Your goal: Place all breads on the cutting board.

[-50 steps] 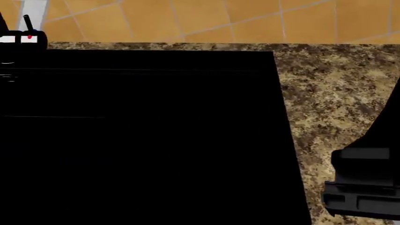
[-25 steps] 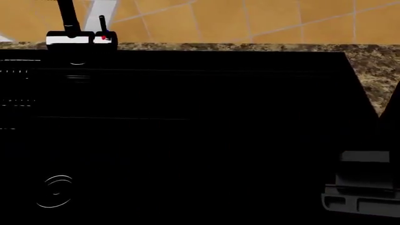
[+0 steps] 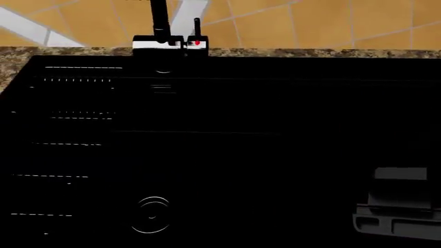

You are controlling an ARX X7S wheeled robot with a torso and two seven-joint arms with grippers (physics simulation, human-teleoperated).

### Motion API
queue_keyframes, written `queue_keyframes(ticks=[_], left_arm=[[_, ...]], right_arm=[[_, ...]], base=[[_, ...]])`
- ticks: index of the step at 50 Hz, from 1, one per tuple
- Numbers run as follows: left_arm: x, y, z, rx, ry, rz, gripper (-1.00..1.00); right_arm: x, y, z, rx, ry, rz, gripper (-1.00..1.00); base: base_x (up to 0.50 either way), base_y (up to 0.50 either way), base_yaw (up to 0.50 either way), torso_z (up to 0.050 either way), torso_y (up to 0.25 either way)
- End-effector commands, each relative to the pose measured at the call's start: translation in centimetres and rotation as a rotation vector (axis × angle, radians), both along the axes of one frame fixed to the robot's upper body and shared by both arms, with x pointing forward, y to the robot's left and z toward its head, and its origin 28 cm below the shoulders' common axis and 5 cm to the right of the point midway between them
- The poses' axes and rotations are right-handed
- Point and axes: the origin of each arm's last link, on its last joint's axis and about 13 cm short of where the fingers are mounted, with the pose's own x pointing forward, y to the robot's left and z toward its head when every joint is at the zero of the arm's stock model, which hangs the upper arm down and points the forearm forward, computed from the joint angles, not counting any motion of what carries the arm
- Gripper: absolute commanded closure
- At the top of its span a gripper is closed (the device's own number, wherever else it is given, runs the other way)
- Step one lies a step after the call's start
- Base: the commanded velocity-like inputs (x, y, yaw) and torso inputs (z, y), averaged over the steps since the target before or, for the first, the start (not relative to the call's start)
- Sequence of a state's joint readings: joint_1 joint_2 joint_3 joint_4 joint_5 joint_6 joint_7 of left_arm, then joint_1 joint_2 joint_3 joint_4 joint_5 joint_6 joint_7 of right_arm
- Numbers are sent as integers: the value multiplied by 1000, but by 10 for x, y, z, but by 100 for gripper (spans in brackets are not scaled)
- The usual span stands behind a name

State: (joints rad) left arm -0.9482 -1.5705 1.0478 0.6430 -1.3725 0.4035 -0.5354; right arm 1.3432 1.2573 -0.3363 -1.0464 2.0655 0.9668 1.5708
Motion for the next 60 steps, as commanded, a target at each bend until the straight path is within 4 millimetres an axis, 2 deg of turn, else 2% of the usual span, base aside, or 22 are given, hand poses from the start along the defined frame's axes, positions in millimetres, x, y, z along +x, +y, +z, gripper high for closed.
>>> queue_keyframes(ticks=[1,60], left_arm=[[0,-1,2,-21,-3,-10,100],[-1,-1,2,-19,-11,-13,100]], right_arm=[[0,-1,0,-18,-4,-6,100],[2,0,-2,-19,1,-1,100]], base=[[12,500,0,0,0],[18,500,0,0,0]])
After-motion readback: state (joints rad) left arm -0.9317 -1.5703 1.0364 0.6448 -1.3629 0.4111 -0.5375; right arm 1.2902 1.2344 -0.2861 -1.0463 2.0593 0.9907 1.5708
